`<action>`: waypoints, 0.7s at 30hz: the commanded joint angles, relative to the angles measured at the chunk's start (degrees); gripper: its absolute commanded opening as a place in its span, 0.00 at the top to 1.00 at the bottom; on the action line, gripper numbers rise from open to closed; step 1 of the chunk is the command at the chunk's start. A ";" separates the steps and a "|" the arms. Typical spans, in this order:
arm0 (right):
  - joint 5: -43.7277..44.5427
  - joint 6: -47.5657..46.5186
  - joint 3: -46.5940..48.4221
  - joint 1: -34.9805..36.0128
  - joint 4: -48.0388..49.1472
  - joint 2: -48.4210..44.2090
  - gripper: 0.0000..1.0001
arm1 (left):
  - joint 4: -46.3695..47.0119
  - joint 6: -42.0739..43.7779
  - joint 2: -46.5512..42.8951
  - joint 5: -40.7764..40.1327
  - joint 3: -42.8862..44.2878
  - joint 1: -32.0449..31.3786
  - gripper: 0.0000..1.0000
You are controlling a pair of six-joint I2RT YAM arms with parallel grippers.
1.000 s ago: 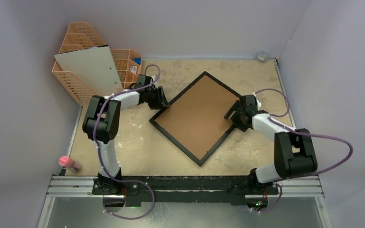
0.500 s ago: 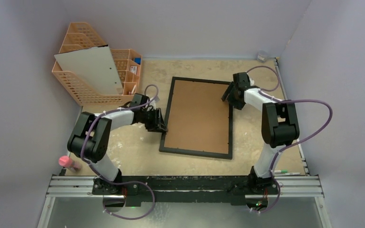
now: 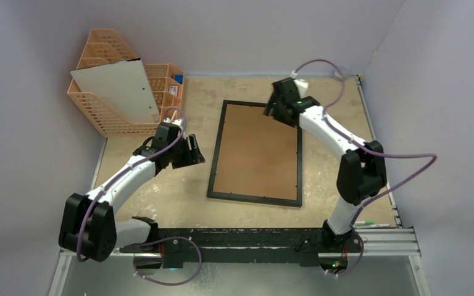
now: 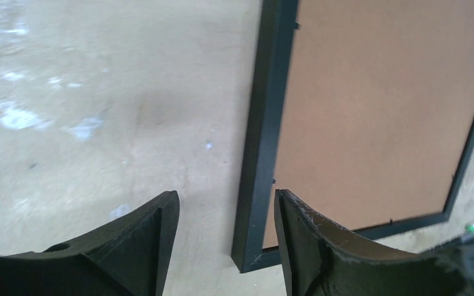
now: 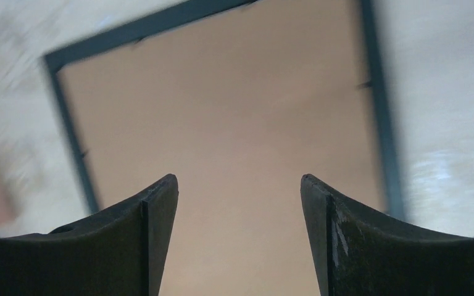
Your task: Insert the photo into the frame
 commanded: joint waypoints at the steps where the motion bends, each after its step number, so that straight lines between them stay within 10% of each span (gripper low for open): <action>1: -2.48 5.30 7.11 12.26 -5.87 5.75 0.26 | -1.39 -5.92 -4.96 -11.99 -2.67 0.84 0.40; 21: 4.34 11.67 37.33 31.96 -27.39 34.68 0.39 | -6.57 -7.67 -1.08 -16.00 -3.58 2.09 0.35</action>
